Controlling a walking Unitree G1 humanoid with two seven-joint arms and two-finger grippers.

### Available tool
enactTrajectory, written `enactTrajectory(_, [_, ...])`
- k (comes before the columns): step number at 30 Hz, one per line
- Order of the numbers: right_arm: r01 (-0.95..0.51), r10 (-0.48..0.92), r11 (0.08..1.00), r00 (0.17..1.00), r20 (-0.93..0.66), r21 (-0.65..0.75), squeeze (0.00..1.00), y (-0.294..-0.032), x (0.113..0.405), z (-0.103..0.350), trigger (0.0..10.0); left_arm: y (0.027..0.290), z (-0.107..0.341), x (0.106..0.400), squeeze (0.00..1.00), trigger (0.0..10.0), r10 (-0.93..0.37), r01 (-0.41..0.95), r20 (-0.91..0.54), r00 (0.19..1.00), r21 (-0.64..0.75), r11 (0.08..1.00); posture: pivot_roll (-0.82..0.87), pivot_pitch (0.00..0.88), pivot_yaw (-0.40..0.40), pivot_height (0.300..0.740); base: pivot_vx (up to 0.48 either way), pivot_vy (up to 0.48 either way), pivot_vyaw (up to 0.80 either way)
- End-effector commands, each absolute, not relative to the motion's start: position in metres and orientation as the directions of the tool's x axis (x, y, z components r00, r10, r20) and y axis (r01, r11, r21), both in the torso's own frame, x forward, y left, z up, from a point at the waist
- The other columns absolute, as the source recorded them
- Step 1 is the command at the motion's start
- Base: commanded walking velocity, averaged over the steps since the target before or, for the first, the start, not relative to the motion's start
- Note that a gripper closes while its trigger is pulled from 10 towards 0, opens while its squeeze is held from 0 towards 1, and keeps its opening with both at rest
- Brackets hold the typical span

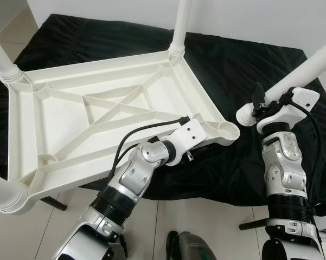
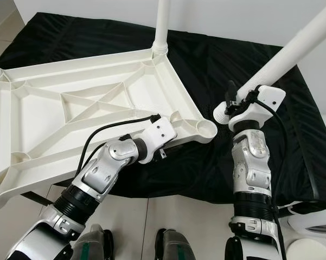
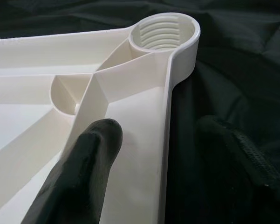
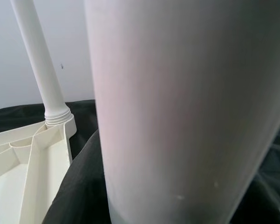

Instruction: Building children table

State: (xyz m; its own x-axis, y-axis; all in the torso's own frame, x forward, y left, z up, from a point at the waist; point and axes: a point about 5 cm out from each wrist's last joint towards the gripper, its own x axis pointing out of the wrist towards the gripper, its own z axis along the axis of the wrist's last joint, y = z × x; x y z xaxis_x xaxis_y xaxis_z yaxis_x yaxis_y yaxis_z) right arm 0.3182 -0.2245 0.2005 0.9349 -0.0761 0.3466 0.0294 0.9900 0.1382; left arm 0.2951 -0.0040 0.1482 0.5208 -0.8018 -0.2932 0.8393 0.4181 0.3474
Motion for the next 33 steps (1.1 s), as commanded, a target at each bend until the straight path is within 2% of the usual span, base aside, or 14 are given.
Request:
enactTrajectory(1, [0.042, -0.09, 0.989, 0.931, 0.354, 0.141, 0.0, -0.229, 0.315, 0.203, 10.0, 0.001, 0.128, 0.294, 0.0, 9.7, -0.757, 0.853, -0.404, 0.514, 0.334, 0.401, 0.0, 0.09, -0.045, 0.74, 0.0, 0.0, 0.0])
enactTrajectory(4, [0.044, -0.092, 0.989, 0.931, 0.354, 0.14, 0.0, -0.229, 0.315, 0.203, 10.0, 0.001, 0.128, 0.294, 0.0, 9.7, -0.753, 0.855, -0.416, 0.51, 0.339, 0.392, 0.0, 0.09, -0.045, 0.74, 0.0, 0.0, 0.0])
enactTrajectory(5, [0.045, -0.093, 0.989, 0.93, 0.355, 0.14, 0.0, -0.229, 0.315, 0.203, 10.0, 0.002, 0.131, 0.295, 0.0, 8.3, -0.751, 0.857, -0.424, 0.506, 0.344, 0.384, 0.0, 0.09, -0.043, 0.74, 0.0, 0.0, 0.0])
enactTrajectory(6, [0.046, -0.094, 0.989, 0.93, 0.356, 0.14, 0.0, -0.229, 0.315, 0.203, 10.0, 0.003, 0.133, 0.296, 0.0, 8.8, -0.747, 0.86, -0.436, 0.503, 0.343, 0.379, 0.0, 0.089, -0.042, 0.74, 0.0, 0.0, 0.0])
enactTrajectory(7, [0.047, -0.094, 0.989, 0.93, 0.356, 0.14, 0.0, -0.229, 0.315, 0.203, 10.0, 0.004, 0.135, 0.296, 0.0, 8.8, -0.744, 0.861, -0.442, 0.501, 0.341, 0.377, 0.0, 0.089, -0.042, 0.74, 0.0, 0.0, 0.0])
enactTrajectory(8, [0.047, -0.095, 0.989, 0.929, 0.357, 0.14, 0.0, -0.229, 0.315, 0.203, 10.0, 0.004, 0.138, 0.296, 0.0, 9.6, -0.748, 0.861, -0.441, 0.497, 0.355, 0.363, 0.0, 0.09, -0.042, 0.74, 0.0, 0.0, 0.0])
enactTrajectory(9, [0.048, -0.095, 0.989, 0.929, 0.357, 0.14, 0.0, -0.229, 0.315, 0.203, 10.0, 0.005, 0.141, 0.296, 0.0, 10.0, -0.756, 0.863, -0.433, 0.492, 0.356, 0.357, 0.0, 0.091, -0.041, 0.74, 0.0, 0.0, 0.0])
enactTrajectory(14, [0.051, -0.098, 0.989, 0.93, 0.355, 0.14, 0.0, -0.229, 0.315, 0.202, 10.0, 0.007, 0.149, 0.295, 0.0, 10.0, -0.77, 0.864, -0.409, 0.489, 0.351, 0.362, 0.0, 0.093, -0.041, 0.74, 0.0, 0.0, 0.0])
enactTrajectory(22, [0.049, -0.097, 0.988, 0.932, 0.348, 0.144, 0.0, -0.227, 0.317, 0.2, 10.0, -0.002, 0.144, 0.283, 0.0, 10.0, -0.783, 0.902, -0.455, 0.424, 0.285, 0.323, 0.01, 0.095, -0.042, 0.74, 0.0, 0.0, 0.0])
enactTrajectory(29, [0.048, -0.096, 0.988, 0.933, 0.348, 0.144, 0.0, -0.227, 0.317, 0.2, 10.0, -0.013, 0.143, 0.282, 0.0, 10.0, -0.767, 0.908, -0.487, 0.418, 0.242, 0.341, 0.01, 0.094, -0.041, 0.74, 0.0, 0.0, 0.0])
enactTrajectory(33, [0.05, -0.098, 0.988, 0.933, 0.347, 0.145, 0.0, -0.227, 0.317, 0.2, 10.0, -0.021, 0.143, 0.283, 0.0, 10.0, -0.743, 0.902, -0.512, 0.431, 0.261, 0.344, 0.01, 0.095, -0.04, 0.74, 0.0, 0.0, 0.0])
